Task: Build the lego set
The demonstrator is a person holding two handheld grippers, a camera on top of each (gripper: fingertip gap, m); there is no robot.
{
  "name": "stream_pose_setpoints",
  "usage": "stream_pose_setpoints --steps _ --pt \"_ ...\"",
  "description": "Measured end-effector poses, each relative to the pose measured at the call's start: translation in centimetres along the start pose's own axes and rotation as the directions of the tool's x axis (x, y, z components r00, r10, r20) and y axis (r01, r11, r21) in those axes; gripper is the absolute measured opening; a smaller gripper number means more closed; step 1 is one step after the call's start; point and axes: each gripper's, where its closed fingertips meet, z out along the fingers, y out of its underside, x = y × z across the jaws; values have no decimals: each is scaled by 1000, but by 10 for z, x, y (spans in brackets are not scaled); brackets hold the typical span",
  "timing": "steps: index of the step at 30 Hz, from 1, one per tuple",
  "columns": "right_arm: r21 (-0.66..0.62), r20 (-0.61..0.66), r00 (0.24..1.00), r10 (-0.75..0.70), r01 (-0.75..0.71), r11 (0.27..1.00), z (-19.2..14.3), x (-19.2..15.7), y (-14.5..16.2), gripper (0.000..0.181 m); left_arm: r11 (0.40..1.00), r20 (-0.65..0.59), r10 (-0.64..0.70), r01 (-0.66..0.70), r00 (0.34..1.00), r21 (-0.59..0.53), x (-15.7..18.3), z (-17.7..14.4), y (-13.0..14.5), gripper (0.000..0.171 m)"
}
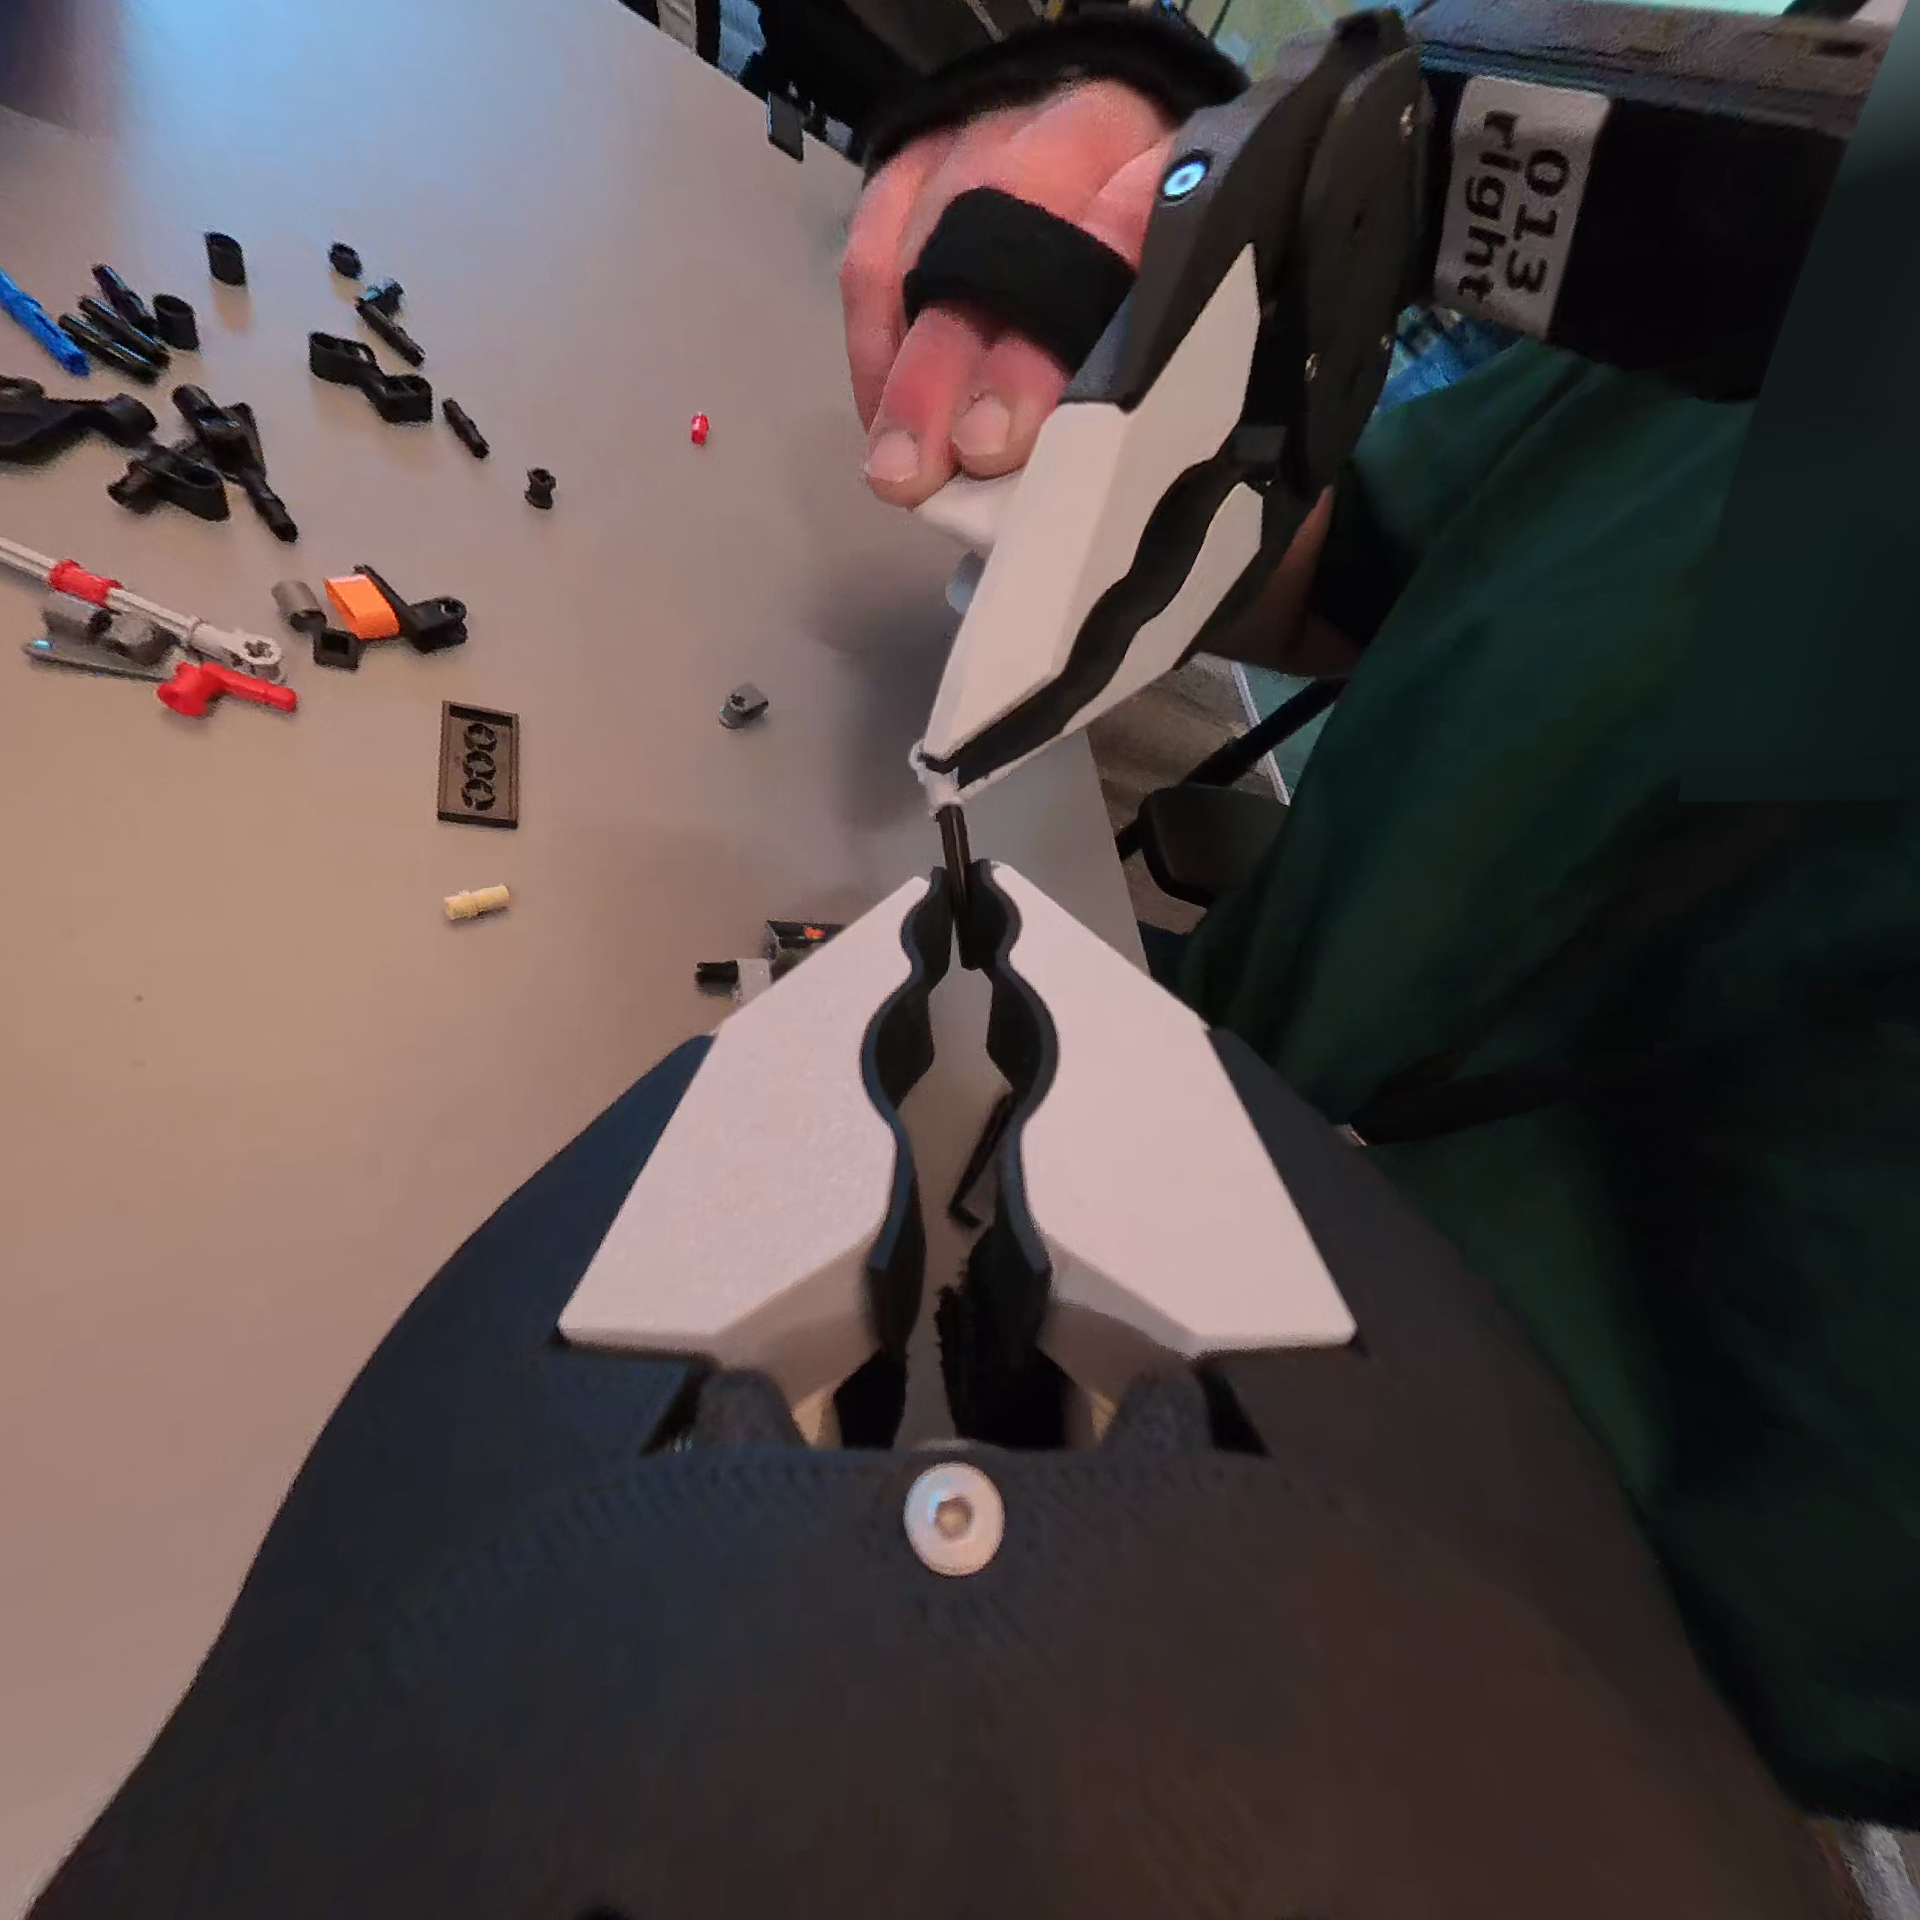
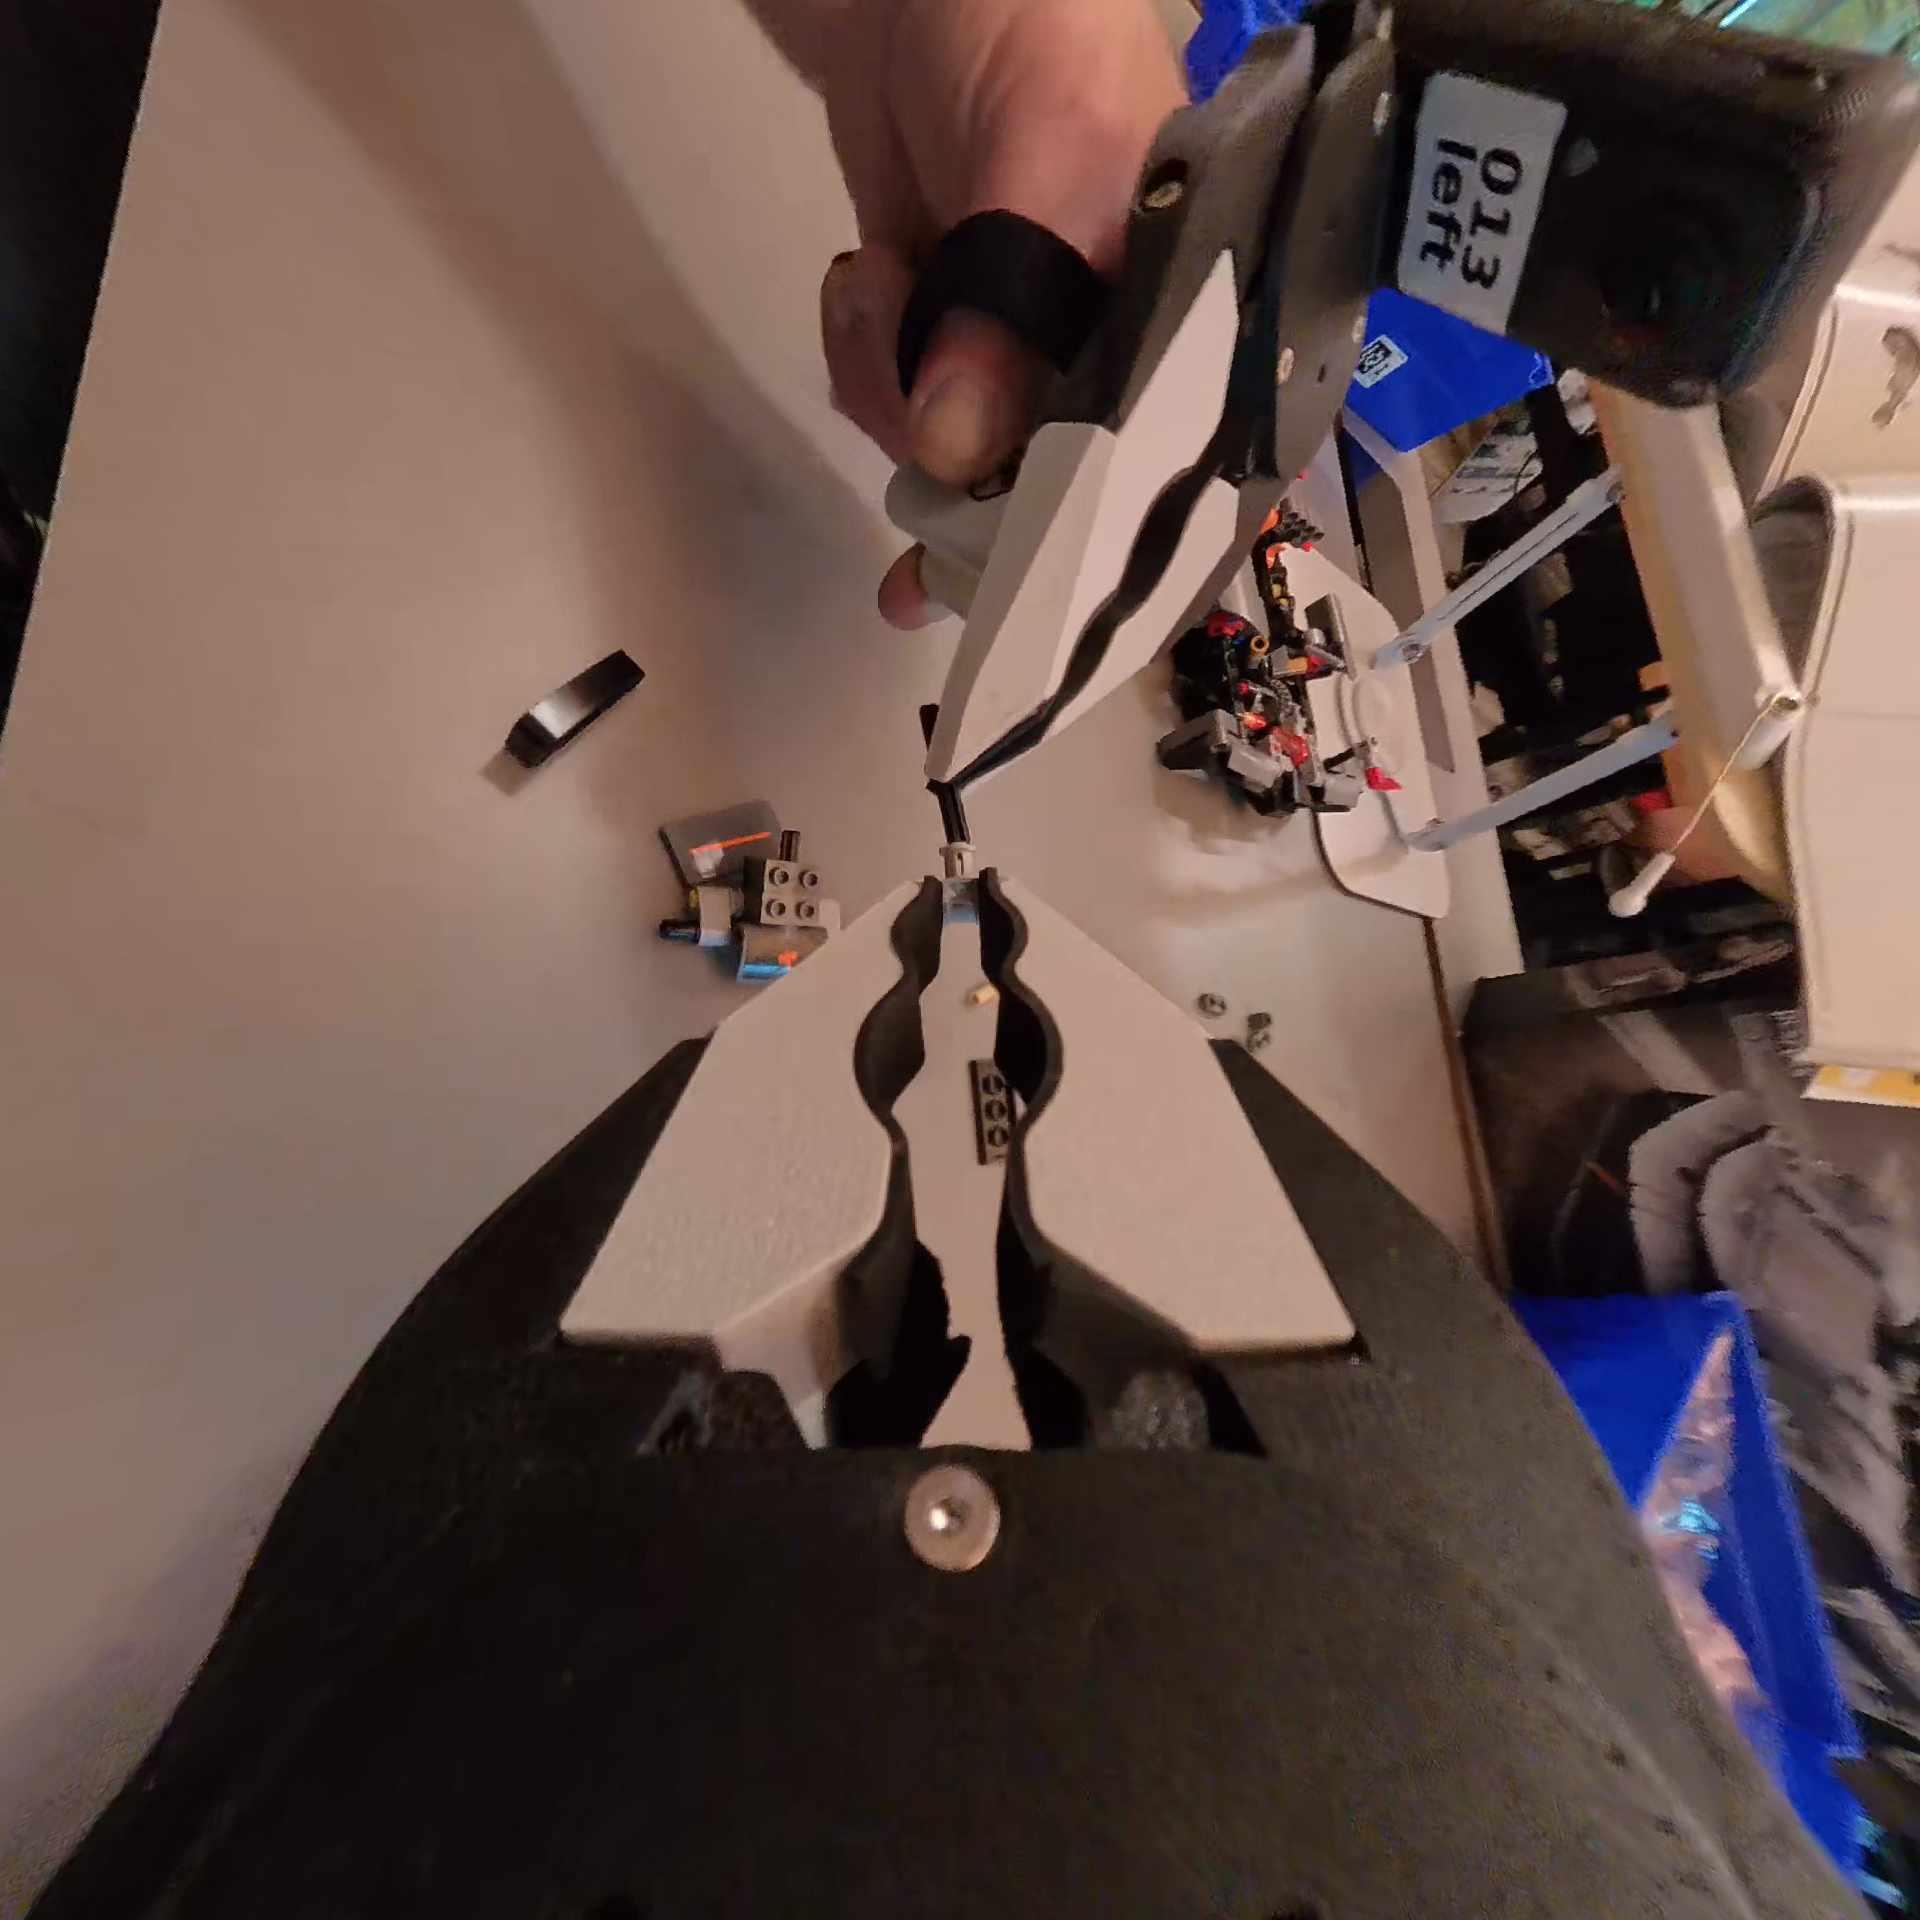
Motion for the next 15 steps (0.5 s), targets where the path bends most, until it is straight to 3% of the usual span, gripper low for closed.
stream_pose_setpoints --steps 11,15 --pt "-70 -55 971 -232 228 971 -1 1 -5 5 989 -92 -146 142 985 -49 6 -3 -1 2" --pt "11 14 997 -76 76 997 -4 0 -8 5 991 -59 -123 120 991 -53 6 -3 -2 2"
